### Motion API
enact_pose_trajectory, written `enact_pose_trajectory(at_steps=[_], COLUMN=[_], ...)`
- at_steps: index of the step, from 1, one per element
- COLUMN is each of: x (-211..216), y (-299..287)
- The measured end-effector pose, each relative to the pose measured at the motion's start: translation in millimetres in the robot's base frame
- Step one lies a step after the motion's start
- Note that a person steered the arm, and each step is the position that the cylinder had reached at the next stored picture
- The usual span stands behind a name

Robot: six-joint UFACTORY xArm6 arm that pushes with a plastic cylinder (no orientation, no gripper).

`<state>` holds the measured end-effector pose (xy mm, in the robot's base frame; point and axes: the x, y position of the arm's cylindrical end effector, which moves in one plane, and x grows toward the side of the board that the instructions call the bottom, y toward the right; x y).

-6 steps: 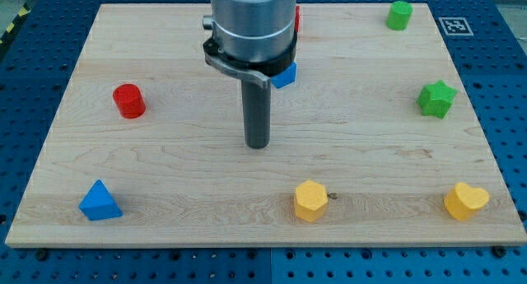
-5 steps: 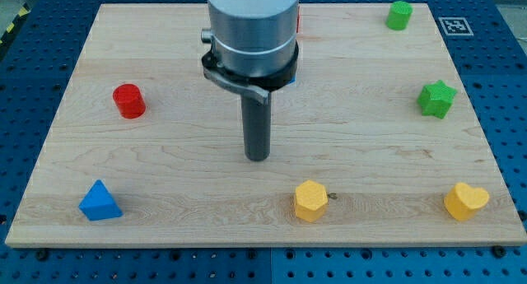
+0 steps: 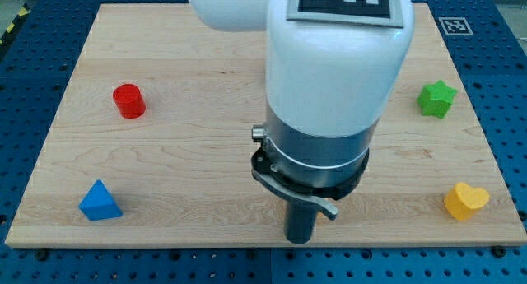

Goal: Move the hexagon vertical below the cube

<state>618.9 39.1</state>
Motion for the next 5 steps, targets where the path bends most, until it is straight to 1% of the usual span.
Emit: enact_pose_trajectory(at_steps=[2, 3, 4, 5], x=[0, -1, -20, -30], y=[43, 39, 28, 32])
